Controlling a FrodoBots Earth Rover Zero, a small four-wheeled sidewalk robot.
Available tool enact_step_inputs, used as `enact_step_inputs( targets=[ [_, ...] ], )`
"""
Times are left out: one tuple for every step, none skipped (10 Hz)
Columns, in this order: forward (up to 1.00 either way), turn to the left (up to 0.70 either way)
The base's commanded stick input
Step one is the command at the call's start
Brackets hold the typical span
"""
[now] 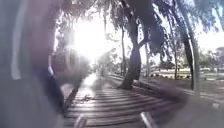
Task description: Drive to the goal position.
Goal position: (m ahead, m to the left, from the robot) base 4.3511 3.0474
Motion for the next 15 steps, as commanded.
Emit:
enact_step_inputs(
  targets=[
    [0.98,0.00],
    [0.99,0.00],
    [0.99,0.00],
    [0.98,0.00],
    [0.98,0.00],
    [0.57,0.00],
    [-0.86,0.00],
    [-0.92,0.00],
    [-0.99,0.00],
    [0.00,0.00],
    [0.00,0.00],
    [0.00,0.00],
    [-0.02,0.00],
    [-0.61,0.00],
    [-0.83,0.00]
  ],
)
